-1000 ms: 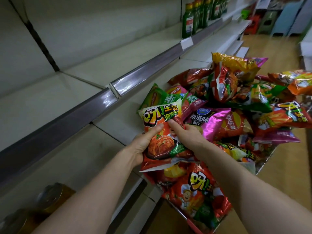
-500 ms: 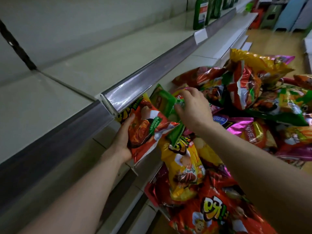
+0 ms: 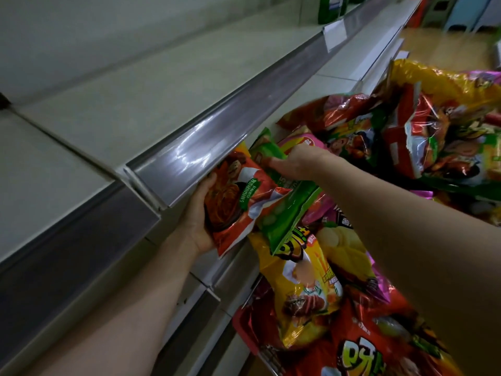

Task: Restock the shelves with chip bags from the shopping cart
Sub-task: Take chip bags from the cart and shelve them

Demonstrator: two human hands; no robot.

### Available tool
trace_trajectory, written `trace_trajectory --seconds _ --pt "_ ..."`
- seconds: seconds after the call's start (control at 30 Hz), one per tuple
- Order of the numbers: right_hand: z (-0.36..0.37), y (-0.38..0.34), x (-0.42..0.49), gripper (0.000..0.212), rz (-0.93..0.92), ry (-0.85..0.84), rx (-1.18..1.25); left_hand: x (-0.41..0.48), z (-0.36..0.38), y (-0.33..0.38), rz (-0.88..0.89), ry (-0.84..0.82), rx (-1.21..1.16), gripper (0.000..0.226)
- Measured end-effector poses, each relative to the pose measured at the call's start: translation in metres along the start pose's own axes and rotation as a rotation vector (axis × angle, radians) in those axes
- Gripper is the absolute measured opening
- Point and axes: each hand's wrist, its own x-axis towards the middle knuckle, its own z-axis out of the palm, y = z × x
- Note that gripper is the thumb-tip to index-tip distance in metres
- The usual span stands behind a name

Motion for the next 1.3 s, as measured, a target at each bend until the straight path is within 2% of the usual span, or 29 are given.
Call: trace_trajectory --seconds 0.07,0.17,0.3,0.37,0.5,0.63,0.77,0.9,1.0,1.1,1.2,1.27,1.3 --pt "0.001 -0.001 -0.001 0.077 0.013 -0.029 0.055 0.003 0.002 0.001 0.016 -0.005 0.012 0.05" --pt "0.0 0.0 0.001 0.074 0.027 -0.023 0.127 0.007 0.004 0.001 0.012 0.011 0.036 0.054" --pt "-0.007 0.014 -0.003 0.043 0.017 0.075 0.233 0.002 0.009 0.003 0.036 -0.036 0.017 0.052" --pt "-0.01 0.024 -0.011 0.036 0.04 0.102 0.291 -0.004 0.017 0.005 0.046 -0.069 0.014 0.049" --pt "-0.021 0.055 -0.04 0.033 0.065 0.104 0.602 -0.016 0.037 0.002 0.034 -0.118 0.064 0.047" --pt "-0.031 0.094 -0.087 0.019 0.08 0.039 0.891 -0.037 0.07 -0.01 -0.015 -0.178 0.066 0.05" --pt "-0.038 0.127 -0.134 0.026 0.106 0.009 1.071 -0.06 0.108 -0.024 -0.008 -0.278 0.094 0.061" --pt "-0.054 0.148 -0.184 0.062 0.089 0.009 1.223 -0.094 0.155 -0.034 0.004 -0.383 0.113 0.041" --pt "-0.073 0.161 -0.226 0.058 0.07 0.001 1.26 -0.122 0.187 -0.04 0.027 -0.416 0.183 0.041" --pt "-0.09 0.178 -0.265 0.058 0.07 0.116 1.237 -0.148 0.215 -0.044 0.021 -0.493 0.264 0.037" --pt "-0.105 0.196 -0.302 0.053 0.062 0.283 1.226 -0.174 0.242 -0.045 0.025 -0.596 0.365 0.051" --pt "-0.113 0.205 -0.326 0.043 0.05 0.381 1.21 -0.192 0.263 -0.045 0.042 -0.671 0.425 0.029" --pt "-0.117 0.207 -0.338 0.037 0.048 0.433 1.192 -0.2 0.273 -0.046 0.046 -0.693 0.453 0.026"
